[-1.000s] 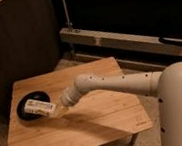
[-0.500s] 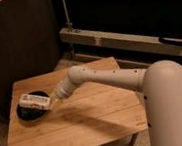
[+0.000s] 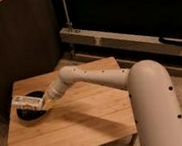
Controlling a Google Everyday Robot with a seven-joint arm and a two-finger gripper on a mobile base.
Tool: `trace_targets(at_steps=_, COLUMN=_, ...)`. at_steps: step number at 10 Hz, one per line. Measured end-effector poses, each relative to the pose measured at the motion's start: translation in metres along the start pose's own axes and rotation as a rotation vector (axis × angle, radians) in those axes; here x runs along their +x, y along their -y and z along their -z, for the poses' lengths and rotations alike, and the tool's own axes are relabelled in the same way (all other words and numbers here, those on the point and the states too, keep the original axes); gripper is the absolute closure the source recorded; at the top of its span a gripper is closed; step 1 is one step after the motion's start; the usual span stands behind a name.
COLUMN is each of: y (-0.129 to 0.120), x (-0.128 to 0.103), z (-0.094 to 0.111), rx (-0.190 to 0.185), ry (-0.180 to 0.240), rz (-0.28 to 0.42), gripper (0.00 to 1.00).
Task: Place the bottle in the ceramic bowl
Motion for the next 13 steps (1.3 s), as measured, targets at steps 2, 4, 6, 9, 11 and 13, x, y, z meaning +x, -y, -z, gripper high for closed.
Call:
trace_targets(at_steps=2, y=0.008, x=-0.014, z=0.002, rx=0.001, ry=0.007, rz=0.024, gripper=0.96)
trace_targets(at_steps=4, y=0.016, x=-0.023, z=0.001, rx=-0.006, ry=0.004, rz=0.043, gripper=0.96)
trace_targets(at_steps=6, y=0.02, x=-0.03, z=-0.011, rx=-0.022, ry=0.009, rz=0.049, gripper=0.96)
trace_targets(at_steps=9, y=0.015, x=-0.024, z=-0.034, rx=-0.043, ry=0.04, rz=0.047, gripper=0.86)
trace_targets(at_steps=11, y=0.012, x=-0.021, z=-0.041, rx=-0.038, ry=0.064, rz=0.051, gripper=0.68)
trace_targets(at_steps=13, y=0.012, x=-0.022, z=-0.042, rx=-0.038, ry=0.065, rz=0.053, gripper=0.65)
